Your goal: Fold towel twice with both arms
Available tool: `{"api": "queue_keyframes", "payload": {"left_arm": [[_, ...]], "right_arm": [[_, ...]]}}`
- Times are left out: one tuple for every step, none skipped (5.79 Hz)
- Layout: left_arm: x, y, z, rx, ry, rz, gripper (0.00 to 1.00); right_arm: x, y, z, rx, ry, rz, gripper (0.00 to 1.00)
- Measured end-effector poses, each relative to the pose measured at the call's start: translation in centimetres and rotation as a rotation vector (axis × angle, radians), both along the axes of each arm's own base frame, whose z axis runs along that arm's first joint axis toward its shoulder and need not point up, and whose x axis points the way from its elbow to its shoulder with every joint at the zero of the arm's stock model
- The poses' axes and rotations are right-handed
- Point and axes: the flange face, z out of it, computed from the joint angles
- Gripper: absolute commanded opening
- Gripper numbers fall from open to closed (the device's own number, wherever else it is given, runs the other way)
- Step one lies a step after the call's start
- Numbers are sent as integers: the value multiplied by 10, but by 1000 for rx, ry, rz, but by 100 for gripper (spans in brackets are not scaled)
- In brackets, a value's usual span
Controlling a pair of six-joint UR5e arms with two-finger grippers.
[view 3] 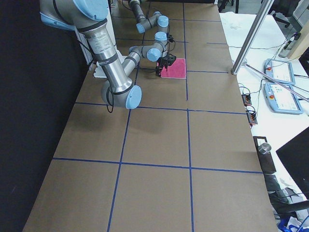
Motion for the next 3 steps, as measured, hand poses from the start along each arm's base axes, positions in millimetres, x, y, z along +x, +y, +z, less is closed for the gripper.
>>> {"api": "queue_keyframes", "payload": {"left_arm": [[0,0,-1,2,1,1,3],[0,0,-1,2,2,1,3],[0,0,-1,2,2,1,3]], "right_arm": [[0,0,0,0,0,0,100],[-2,3,0,-3,-1,-2,100],[-10,14,2,-22,1,-4,100]]}}
